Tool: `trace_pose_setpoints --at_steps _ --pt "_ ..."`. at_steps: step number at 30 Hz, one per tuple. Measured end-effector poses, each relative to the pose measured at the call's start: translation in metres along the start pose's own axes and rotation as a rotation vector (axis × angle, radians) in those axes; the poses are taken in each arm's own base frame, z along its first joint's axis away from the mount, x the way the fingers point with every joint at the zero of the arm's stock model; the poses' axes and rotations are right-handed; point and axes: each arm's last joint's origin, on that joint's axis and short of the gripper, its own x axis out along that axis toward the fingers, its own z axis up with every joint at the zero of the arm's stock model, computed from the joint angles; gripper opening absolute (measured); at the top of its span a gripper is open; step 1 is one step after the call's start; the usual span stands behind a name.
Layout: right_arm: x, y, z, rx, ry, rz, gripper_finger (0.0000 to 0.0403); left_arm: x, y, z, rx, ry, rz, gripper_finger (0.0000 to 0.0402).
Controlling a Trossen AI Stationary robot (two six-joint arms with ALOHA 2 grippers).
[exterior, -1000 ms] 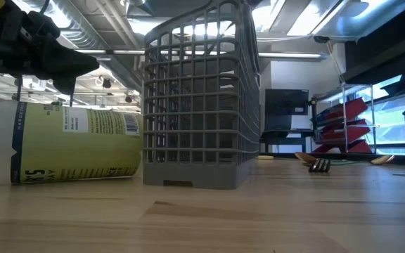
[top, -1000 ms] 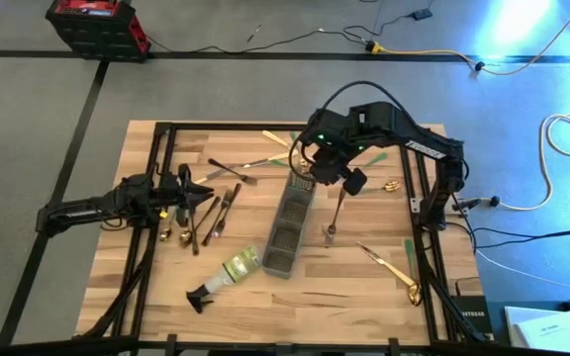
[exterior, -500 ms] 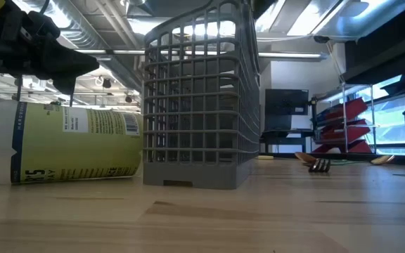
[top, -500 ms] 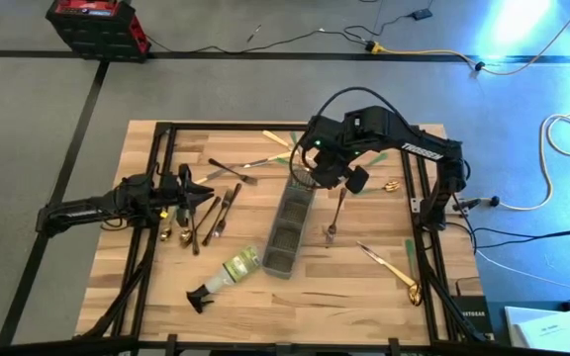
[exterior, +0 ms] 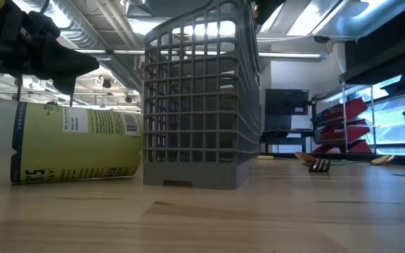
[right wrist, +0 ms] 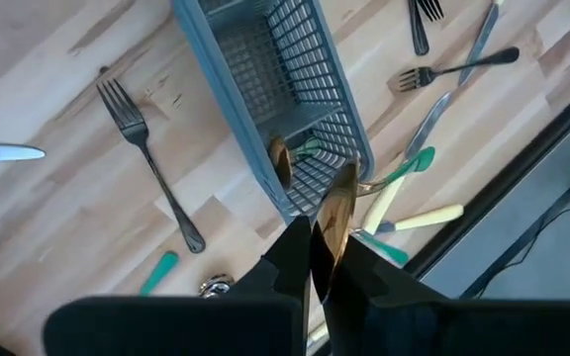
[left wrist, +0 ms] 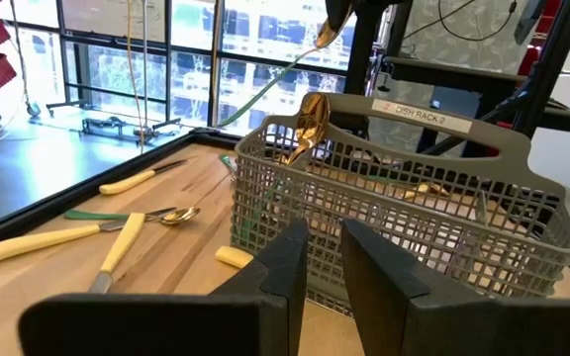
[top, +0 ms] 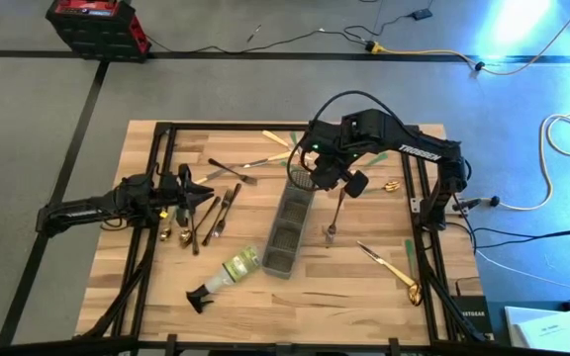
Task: Sort silverware
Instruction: Put the spoon into the silverware basket
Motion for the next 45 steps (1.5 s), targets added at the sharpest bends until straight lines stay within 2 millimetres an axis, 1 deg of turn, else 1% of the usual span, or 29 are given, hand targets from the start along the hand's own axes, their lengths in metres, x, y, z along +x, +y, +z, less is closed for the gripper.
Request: trace_pose_setpoints --at_steps 5,14,17,20,24,30,38,42,45 --pt "-0.002 0.005 0.006 0.000 -0.026 0.008 0.0000 0.000 0.000 0.000 0.000 0.000 0.000 0.0051" --pt "-0.021 0.023 0.014 -0.019 -0.093 0.000 0.0000 0.000 0.000 0.000 0.000 0.000 0.000 0.0051" --pt "-0.022 0.025 0.016 -0.009 -0.116 0.015 0.0000 0.000 0.000 0.000 -0.016 0.000 0.000 0.0051" --pt "-0.022 0.025 0.016 0.042 -0.114 0.015 0.0000 0.000 0.000 0.000 -0.063 -0.001 0.000 0.0051" --pt "-0.023 0.025 0.015 0.082 -0.114 0.014 0.0000 0.000 0.000 0.001 -0.059 -0.009 -0.002 0.0051" --pt "-0.025 0.028 0.018 0.071 -0.114 0.010 0.0000 0.000 -0.001 0.005 -0.086 -0.052 -0.010 0.0051" --pt "-0.028 0.029 0.016 0.041 -0.117 0.000 0.0000 0.000 -0.001 0.021 0.040 -0.220 0.048 0.0051" --pt "-0.028 0.029 0.016 0.042 -0.116 -0.001 0.0000 0.007 -0.001 0.024 0.091 -0.234 0.069 0.0051" --pt "-0.028 0.029 0.016 0.052 -0.117 0.000 0.0000 0.017 -0.001 0.030 0.111 -0.220 0.073 0.0053"
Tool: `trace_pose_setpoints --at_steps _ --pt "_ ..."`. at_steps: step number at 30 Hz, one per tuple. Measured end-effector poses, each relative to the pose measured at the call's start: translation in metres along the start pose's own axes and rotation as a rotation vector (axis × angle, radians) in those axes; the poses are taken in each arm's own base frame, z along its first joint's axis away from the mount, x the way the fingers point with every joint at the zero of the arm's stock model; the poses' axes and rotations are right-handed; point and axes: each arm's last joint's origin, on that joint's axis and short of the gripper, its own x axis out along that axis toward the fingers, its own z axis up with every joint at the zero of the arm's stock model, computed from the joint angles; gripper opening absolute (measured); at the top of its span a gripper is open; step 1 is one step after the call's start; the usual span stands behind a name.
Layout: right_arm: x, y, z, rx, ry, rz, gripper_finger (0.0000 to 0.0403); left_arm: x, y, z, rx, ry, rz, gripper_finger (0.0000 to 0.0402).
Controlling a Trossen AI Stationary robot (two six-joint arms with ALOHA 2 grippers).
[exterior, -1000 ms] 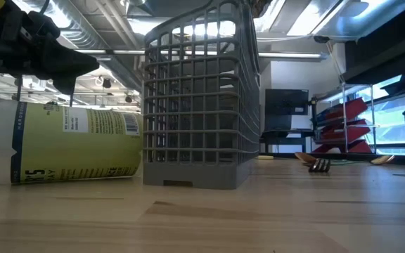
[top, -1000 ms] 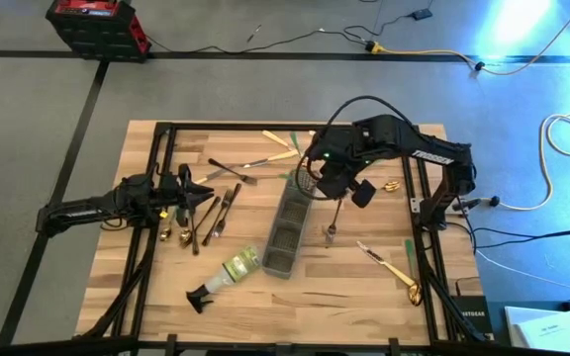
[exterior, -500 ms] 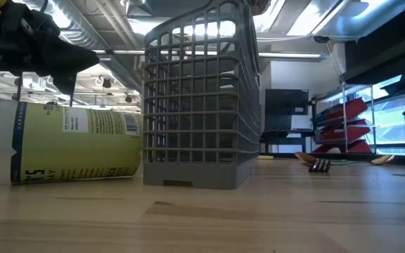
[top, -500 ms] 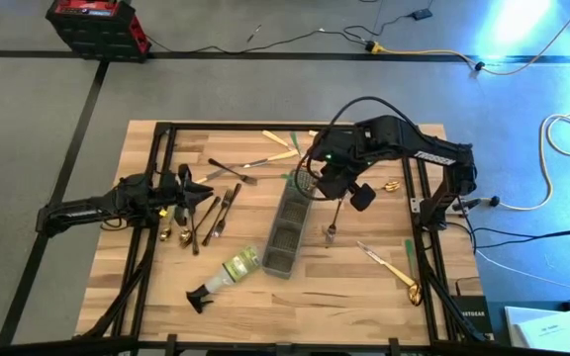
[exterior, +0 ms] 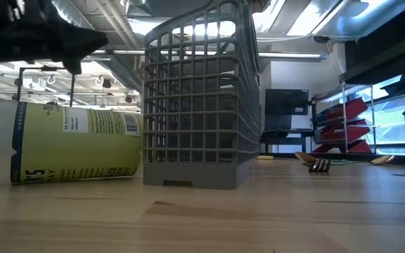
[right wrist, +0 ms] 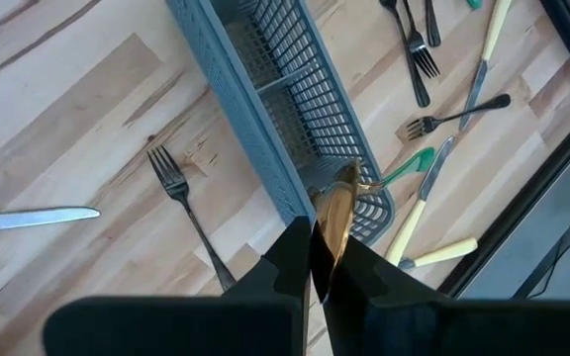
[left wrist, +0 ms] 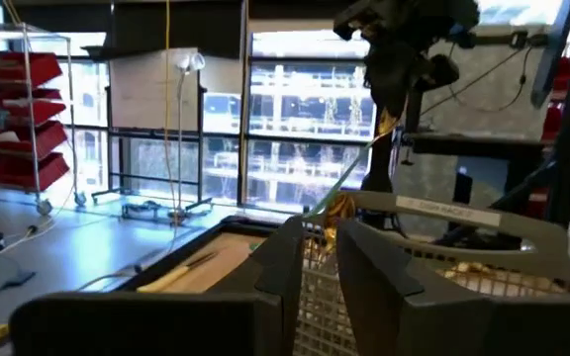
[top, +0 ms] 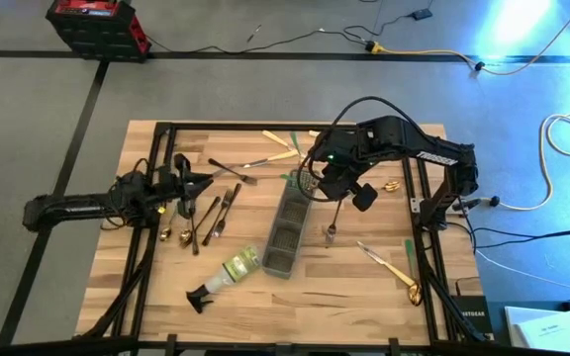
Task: Sort silverware
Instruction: Put the spoon into the silverware basket
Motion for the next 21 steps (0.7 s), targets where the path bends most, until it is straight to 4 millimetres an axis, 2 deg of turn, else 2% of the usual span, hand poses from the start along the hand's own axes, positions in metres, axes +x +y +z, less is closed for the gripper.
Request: trace_pose_setpoints --at_steps 3,7,16,21 --pt "0.000 0.000 0.000 0.000 0.000 0.000 0.0000 0.019 -0.002 0.010 0.038 0.018 -0.001 0.0064" --pt "0.000 0.000 0.000 0.001 0.000 0.000 0.0000 0.055 -0.005 0.020 0.125 0.076 -0.004 0.0099" --pt "0.000 0.000 0.000 0.005 0.000 0.000 0.0000 0.162 -0.020 0.023 0.296 0.147 -0.127 0.0238" --pt "-0.001 0.000 0.000 0.010 0.000 -0.003 0.0000 0.201 -0.027 0.017 0.324 0.201 -0.135 0.0288"
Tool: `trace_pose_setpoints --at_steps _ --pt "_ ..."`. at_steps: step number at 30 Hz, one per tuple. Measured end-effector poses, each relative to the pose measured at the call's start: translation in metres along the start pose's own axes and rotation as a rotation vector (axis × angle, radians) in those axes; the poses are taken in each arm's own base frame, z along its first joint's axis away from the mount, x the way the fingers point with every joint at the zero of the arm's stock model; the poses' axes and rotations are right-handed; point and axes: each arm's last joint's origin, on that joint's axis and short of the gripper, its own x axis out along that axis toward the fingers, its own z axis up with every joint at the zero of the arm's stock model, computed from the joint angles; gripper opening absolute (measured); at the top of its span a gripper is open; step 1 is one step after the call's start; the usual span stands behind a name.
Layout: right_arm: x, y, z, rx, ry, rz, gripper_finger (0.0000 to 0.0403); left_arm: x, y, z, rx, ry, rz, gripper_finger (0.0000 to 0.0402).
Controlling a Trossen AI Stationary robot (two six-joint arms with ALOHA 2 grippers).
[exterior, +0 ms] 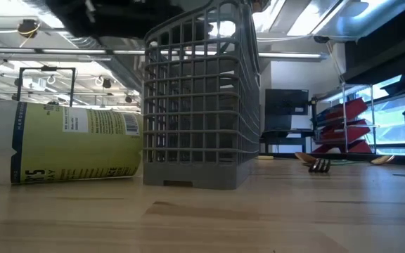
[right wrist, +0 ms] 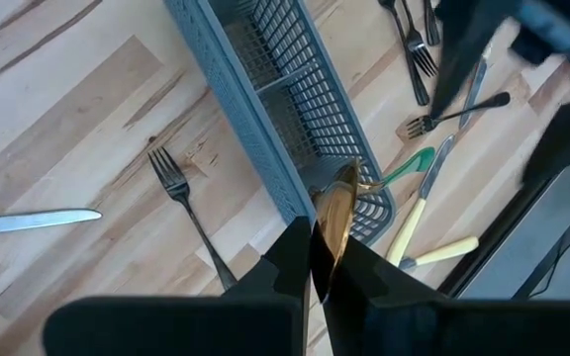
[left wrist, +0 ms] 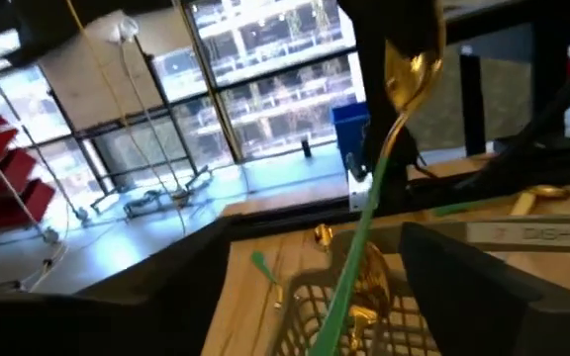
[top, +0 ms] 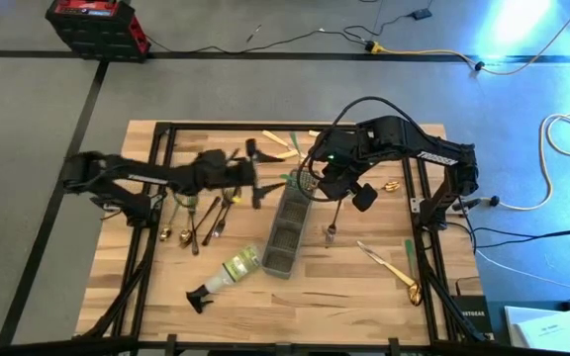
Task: Sort silverware
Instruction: Put the spoon into the silverware basket
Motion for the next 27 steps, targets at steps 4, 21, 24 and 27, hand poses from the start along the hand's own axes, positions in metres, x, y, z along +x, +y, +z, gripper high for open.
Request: trace_pose_setpoints --at_steps 4,21,24,27 --pt "0.000 0.000 0.000 0.002 0.009 -0.009 0.0000 0.020 -0.008 0.005 0.026 0.012 -0.049 0.0295" --pt "0.000 0.000 0.000 0.001 0.010 -0.009 0.0000 0.057 -0.012 0.012 0.108 0.013 -0.055 0.0236" --pt "0.000 0.000 0.000 0.002 0.009 -0.010 0.0000 0.062 -0.014 0.011 0.139 0.025 -0.029 0.0235" --pt "-0.001 0.000 0.000 0.004 0.008 -0.010 0.0000 0.061 -0.014 0.011 0.153 0.033 -0.022 0.0235"
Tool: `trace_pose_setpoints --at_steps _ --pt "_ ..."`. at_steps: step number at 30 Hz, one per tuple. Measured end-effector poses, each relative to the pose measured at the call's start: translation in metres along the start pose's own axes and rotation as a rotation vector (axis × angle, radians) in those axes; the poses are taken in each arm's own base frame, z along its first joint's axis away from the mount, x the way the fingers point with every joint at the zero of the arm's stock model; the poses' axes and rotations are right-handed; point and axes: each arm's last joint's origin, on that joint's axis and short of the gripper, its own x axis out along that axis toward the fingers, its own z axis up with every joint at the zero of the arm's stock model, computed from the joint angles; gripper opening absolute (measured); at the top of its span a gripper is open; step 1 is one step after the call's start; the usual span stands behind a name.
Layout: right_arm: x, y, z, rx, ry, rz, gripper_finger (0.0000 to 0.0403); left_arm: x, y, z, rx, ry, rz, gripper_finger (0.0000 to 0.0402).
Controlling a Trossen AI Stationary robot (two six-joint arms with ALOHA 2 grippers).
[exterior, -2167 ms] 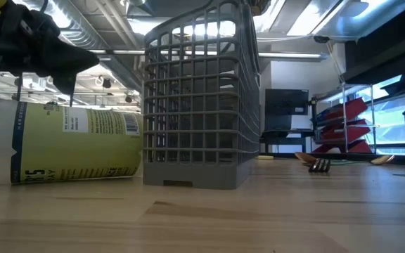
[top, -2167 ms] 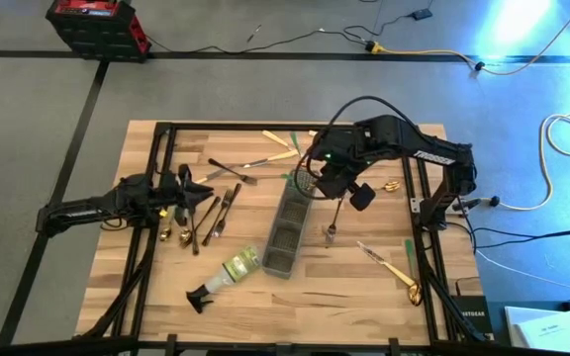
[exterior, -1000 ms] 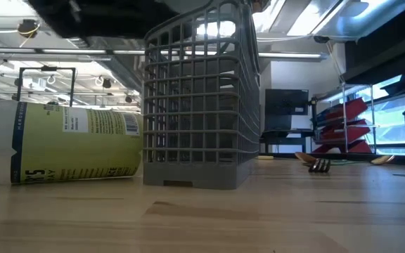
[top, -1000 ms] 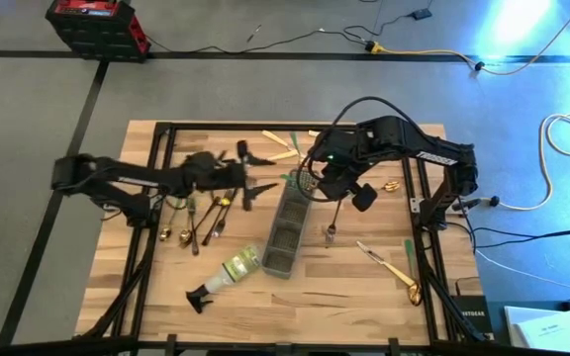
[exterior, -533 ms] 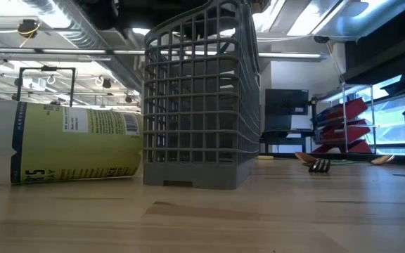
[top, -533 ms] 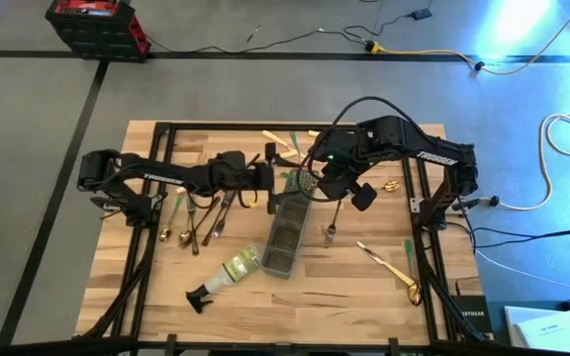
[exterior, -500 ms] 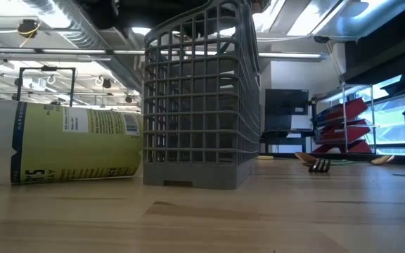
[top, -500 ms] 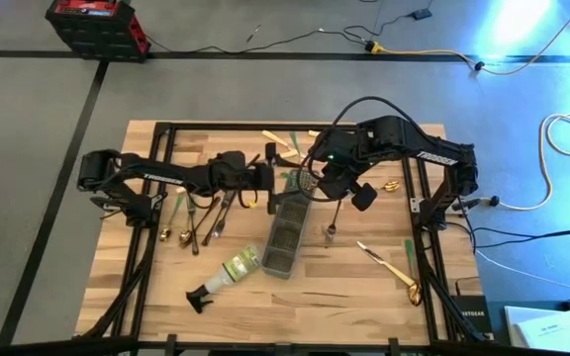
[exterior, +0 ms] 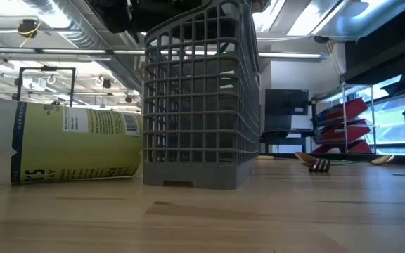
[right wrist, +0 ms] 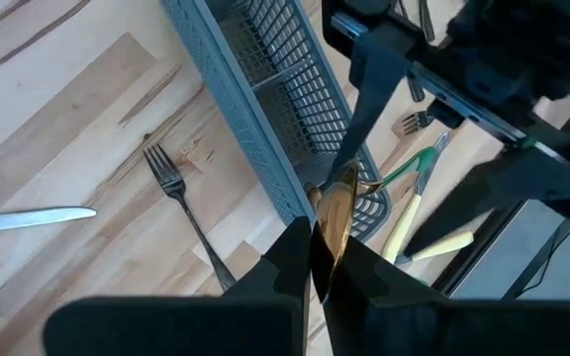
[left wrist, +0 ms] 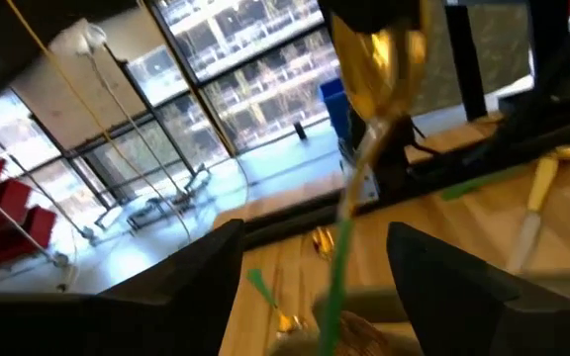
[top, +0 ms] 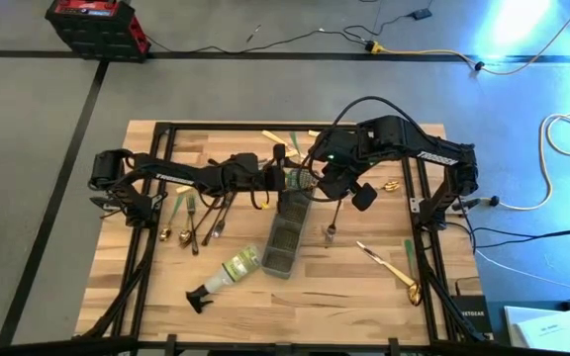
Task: Sort silverware
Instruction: Put the spoon into the silverware basket
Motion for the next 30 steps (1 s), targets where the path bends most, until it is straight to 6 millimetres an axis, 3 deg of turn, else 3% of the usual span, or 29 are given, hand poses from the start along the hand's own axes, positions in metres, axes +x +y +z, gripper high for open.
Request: trace_pose_setpoints --at_steps 8,18,25,30 --pt "0.0000 -0.0007 -0.0008 0.026 0.021 -0.020 0.0000 -0.0022 -0.0056 0.0086 0.027 -0.028 0.010 0.0232" --pt "0.0000 -0.0005 -0.0007 0.048 0.020 -0.018 0.0000 -0.0023 -0.0071 0.0078 0.031 -0.012 0.011 0.0068" --pt "0.0001 -0.0004 -0.0006 0.054 0.020 -0.017 0.0000 -0.0024 -0.0071 0.0071 0.073 -0.003 0.011 0.0012" --pt "0.0002 -0.0007 -0.0010 0.064 0.035 -0.031 0.0002 -0.0024 -0.0074 0.0063 0.071 0.009 0.013 0.0002"
